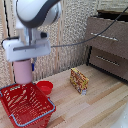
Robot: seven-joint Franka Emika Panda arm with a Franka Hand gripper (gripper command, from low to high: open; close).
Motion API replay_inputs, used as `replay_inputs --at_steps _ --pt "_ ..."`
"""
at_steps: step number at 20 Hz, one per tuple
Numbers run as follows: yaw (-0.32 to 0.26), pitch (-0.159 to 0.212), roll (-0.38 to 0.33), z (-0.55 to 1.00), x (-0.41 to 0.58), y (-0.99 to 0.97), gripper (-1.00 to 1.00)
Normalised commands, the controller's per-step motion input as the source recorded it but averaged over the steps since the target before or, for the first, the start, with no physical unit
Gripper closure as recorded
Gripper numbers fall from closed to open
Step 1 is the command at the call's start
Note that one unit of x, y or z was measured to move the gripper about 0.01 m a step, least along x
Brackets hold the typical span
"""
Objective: Move your gripper towards the pink mug and hold it gently. Lift the pink mug from the surface. Position it above the basket, lowering it gently until it is placed inside. Release the grip on the pink mug, completing the task.
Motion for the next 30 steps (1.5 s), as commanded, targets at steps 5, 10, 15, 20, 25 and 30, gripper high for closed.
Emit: replay_inputs --at_steps 5,10,15,20,25,30 --pt "0.003 0.002 -0.037 -0.61 0.000 0.20 1.00" --pt "0.029 0.000 -0.049 -0.54 0.000 0.07 1.00" --pt "0.066 -0.005 -0.158 -0.24 0.077 0.01 1.00" --pt "0.066 -0.077 -0.087 0.00 0.103 0.02 1.00" --pt "-0.001 -0.122 -0.032 0.03 -0.009 0.00 -1.00" --pt "-0.042 -0.126 -0.004 0.25 0.000 0.01 -1.00"
